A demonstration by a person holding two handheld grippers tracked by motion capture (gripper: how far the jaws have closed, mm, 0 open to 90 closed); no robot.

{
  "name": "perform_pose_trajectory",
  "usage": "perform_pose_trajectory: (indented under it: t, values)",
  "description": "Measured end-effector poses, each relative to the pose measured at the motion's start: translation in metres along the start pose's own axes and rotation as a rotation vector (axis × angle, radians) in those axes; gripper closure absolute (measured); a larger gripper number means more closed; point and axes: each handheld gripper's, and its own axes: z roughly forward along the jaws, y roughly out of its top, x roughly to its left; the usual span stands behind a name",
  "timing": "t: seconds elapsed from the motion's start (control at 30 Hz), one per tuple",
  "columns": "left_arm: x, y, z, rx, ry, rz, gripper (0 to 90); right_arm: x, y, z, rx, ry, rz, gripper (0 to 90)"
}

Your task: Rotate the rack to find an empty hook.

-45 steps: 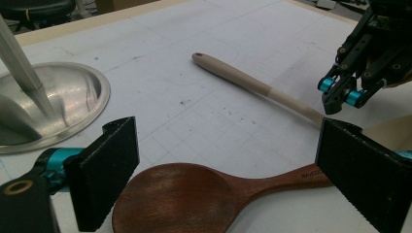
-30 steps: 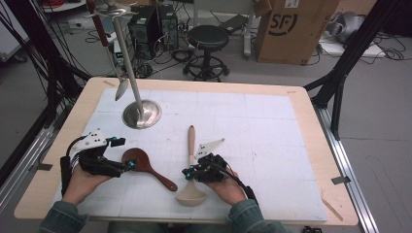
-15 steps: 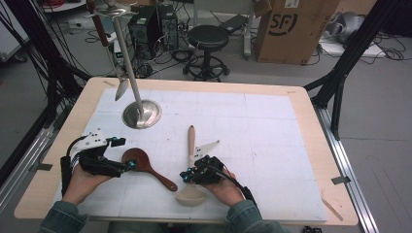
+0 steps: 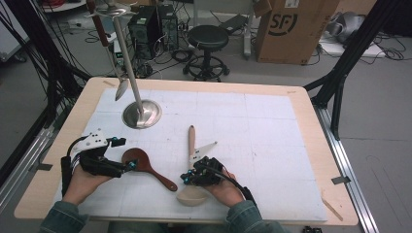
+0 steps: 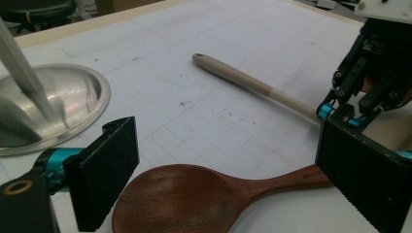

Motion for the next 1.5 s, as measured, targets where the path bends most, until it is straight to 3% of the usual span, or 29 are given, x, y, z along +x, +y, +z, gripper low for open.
perform_pose_trajectory:
  t: [0.9,1.33,1.5]
  values:
    - [0.0001,-0.0012,-0.0003,-0.002,0.052,0.010,9.0,0.0048,-0.0039,-0.0070,-0.004,0.008,-0.011,89.6]
    - [0.0006,-0.0017,-0.0001,-0.002,0.053,0.010,9.0,0.0086,-0.0066,-0.0090,-0.001,0.017,0.005,89.9]
    - [0.0002,-0.0017,0.0011,0.001,0.050,0.011,9.0,0.0095,-0.0052,-0.0054,0.006,0.012,-0.012,90.0]
